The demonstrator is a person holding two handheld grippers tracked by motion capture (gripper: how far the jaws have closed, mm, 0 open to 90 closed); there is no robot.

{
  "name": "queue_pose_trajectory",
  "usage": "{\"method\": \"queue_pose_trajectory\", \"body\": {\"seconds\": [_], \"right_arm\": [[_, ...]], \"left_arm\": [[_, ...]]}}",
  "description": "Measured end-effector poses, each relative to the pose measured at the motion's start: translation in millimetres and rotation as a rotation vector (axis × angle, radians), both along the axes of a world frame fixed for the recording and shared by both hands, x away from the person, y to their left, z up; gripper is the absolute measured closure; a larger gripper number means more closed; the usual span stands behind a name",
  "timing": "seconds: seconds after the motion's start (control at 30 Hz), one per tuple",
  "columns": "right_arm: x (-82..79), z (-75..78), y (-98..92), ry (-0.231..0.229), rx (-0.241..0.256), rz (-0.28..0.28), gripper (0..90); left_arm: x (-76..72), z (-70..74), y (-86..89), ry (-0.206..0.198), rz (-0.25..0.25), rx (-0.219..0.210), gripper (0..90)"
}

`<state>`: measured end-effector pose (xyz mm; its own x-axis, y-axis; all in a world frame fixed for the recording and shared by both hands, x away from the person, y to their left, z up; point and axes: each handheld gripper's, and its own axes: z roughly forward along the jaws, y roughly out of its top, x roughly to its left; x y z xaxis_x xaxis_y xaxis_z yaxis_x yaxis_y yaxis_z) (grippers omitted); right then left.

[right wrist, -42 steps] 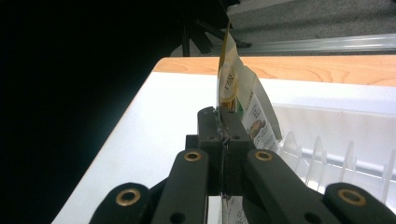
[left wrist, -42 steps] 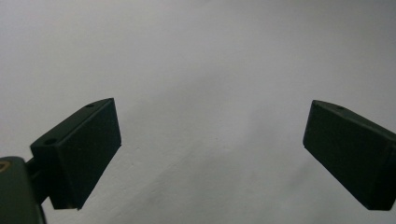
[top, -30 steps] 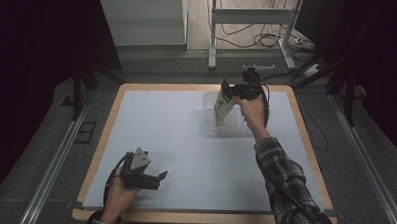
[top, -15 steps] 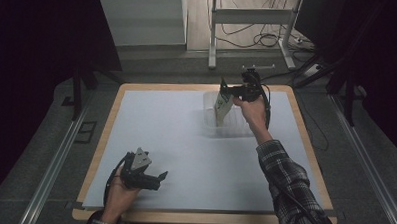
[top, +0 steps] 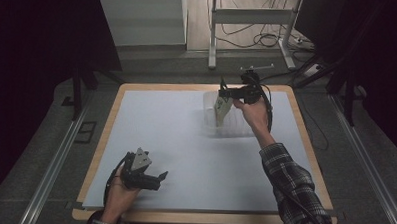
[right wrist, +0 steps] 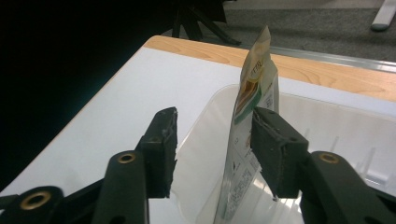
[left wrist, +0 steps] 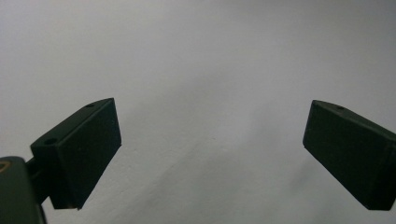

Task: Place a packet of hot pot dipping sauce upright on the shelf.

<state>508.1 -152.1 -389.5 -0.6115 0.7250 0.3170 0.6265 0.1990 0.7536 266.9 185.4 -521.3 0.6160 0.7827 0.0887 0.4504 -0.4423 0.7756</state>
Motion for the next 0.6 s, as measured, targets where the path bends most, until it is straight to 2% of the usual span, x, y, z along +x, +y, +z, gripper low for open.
{"method": "queue_pose_trajectory", "body": {"seconds": [0.23,0.6], "right_arm": [[-7.3,0.2,-0.2,-0.03,-0.038,0.023,41.8],[-18.0,-1.8,0.2,-0.056,-0.047,0.052,32.4]], "left_arm": [[0.0,0.0,0.4,-0.004,0.008,0.003,3.7],[0.0,0.0,0.4,-0.005,0.009,0.006,3.5]]}}
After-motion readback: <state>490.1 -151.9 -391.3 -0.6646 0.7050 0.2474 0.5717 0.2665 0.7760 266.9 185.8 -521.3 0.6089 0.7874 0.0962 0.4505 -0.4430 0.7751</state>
